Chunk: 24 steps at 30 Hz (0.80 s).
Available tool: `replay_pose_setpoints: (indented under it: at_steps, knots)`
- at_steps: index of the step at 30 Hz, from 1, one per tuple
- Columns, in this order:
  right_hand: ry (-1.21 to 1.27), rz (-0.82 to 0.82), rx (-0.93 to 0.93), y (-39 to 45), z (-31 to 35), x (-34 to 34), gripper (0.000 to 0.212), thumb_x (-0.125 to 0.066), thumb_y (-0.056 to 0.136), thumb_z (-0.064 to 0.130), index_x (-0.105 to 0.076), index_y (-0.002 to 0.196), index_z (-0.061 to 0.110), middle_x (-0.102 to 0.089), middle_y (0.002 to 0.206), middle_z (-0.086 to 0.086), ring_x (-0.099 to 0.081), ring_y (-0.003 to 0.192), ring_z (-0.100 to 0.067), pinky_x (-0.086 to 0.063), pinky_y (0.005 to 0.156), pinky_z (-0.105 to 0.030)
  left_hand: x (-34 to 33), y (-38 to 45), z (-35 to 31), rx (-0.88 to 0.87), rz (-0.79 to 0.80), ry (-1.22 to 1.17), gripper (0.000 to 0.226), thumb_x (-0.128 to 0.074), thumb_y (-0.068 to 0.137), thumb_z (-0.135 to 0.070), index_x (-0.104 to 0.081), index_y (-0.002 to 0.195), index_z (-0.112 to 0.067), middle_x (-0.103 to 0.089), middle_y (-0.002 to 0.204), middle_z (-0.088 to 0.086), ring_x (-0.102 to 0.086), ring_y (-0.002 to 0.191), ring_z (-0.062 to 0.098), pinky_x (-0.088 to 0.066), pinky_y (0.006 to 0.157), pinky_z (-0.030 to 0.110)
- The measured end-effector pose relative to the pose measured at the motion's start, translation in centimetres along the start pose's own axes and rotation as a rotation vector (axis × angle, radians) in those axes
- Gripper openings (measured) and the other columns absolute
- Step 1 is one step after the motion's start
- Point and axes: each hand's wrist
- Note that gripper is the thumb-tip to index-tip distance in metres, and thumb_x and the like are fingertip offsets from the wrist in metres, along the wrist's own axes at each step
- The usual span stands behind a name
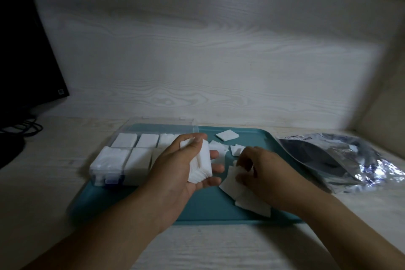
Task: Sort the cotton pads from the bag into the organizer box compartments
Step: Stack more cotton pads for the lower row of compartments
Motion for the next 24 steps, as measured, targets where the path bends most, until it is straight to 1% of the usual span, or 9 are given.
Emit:
replay_pose_setpoints:
  at_steps: [3,7,10,12,15,17,19,22,24]
  knots:
    - [0.13,-0.084,0.079,-0.3,0.0,0.7,0.006,-0.058,0.095,0.024,-0.057,0.095,0.03,-0.059,0.085,0.01,-0.053,0.071,-0.004,-0.04,0.058,-0.017,0.0,0.0,0.0,-0.008,-0.006,0.021,0.019,-0.049,0.1,-0.015,-0.064,0.111,-0.012,-0.069,0.095,0.021,-0.068,0.066,0.028,-0.055,0.049,0.031]
    - [0.507,-0.241,0.203,-0.5,0.0,2.6,0.019,-0.059,0.094,0.008,-0.068,0.09,0.024,-0.064,0.075,0.014,-0.053,0.06,0.001,-0.039,0.056,-0.01,0.1,0.0,-0.1,-0.057,-0.041,0.079,0.017,-0.051,0.099,-0.015,-0.067,0.106,-0.014,-0.07,0.096,0.02,-0.068,0.067,0.027,-0.053,0.049,0.031]
    - [0.883,-0.243,0.241,-0.7,0.5,3.3,0.018,-0.06,0.091,0.0,-0.07,0.089,0.014,-0.068,0.073,0.011,-0.054,0.062,0.004,-0.041,0.059,-0.009,-0.1,-0.1,0.0,-0.061,-0.029,0.099,0.017,-0.052,0.099,-0.016,-0.068,0.106,-0.016,-0.072,0.092,0.015,-0.068,0.068,0.024,-0.052,0.048,0.03]
    - [1.007,-0.208,0.241,-0.9,1.2,2.9,0.017,-0.061,0.089,-0.003,-0.07,0.088,0.011,-0.069,0.072,0.007,-0.057,0.064,0.0,-0.043,0.06,-0.011,-0.3,-0.3,0.2,-0.029,0.007,0.107,0.017,-0.052,0.099,-0.018,-0.067,0.107,-0.016,-0.073,0.092,0.013,-0.069,0.068,0.021,-0.053,0.049,0.031]
    - [0.973,-0.244,0.232,-0.9,2.0,1.4,0.019,-0.067,0.085,-0.003,-0.072,0.083,0.016,-0.072,0.075,0.002,-0.062,0.07,-0.011,-0.051,0.064,-0.024,-0.5,-0.7,0.6,0.074,0.12,0.096,0.022,-0.049,0.1,-0.023,-0.066,0.113,-0.015,-0.074,0.099,0.017,-0.07,0.078,0.028,-0.055,0.055,0.035]
    - [0.903,-0.314,0.221,-0.9,2.3,0.6,0.021,-0.069,0.084,-0.001,-0.072,0.08,0.02,-0.072,0.077,0.002,-0.064,0.068,-0.011,-0.052,0.067,-0.032,-0.8,-1.0,0.6,0.134,0.182,0.044,0.027,-0.046,0.1,-0.025,-0.064,0.117,-0.014,-0.074,0.098,0.017,-0.072,0.075,0.031,-0.057,0.057,0.037]
    - [0.846,-0.381,0.211,-1.0,2.5,0.0,0.022,-0.071,0.084,0.001,-0.071,0.078,0.023,-0.071,0.076,0.007,-0.063,0.063,-0.007,-0.052,0.065,-0.03,-1.0,-1.0,0.6,0.154,0.209,0.009,0.031,-0.046,0.099,-0.026,-0.063,0.121,-0.012,-0.073,0.103,0.02,-0.072,0.073,0.031,-0.06,0.059,0.038]
    - [0.792,-0.387,0.167,-1.2,2.4,-0.8,0.018,-0.072,0.086,0.012,-0.07,0.08,0.029,-0.068,0.083,0.016,-0.062,0.08,-0.008,-0.055,0.073,-0.035,-0.9,-1.0,0.6,0.144,0.193,-0.024,0.034,-0.05,0.095,-0.024,-0.061,0.124,-0.012,-0.074,0.099,0.018,-0.072,0.071,0.028,-0.06,0.059,0.036]
    - [0.717,-0.399,0.201,-1.3,2.3,-0.9,0.012,-0.069,0.089,0.018,-0.069,0.086,0.029,-0.067,0.094,0.016,-0.061,0.092,-0.006,-0.051,0.077,-0.023,-0.7,-0.6,0.6,0.129,0.14,-0.024,0.031,-0.051,0.097,-0.024,-0.063,0.123,-0.012,-0.075,0.1,0.015,-0.073,0.075,0.027,-0.06,0.062,0.038]
Point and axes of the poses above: each hand's wrist, its own y-axis towards the middle knuckle, its own x-axis out of the back of the hand, z = x × y
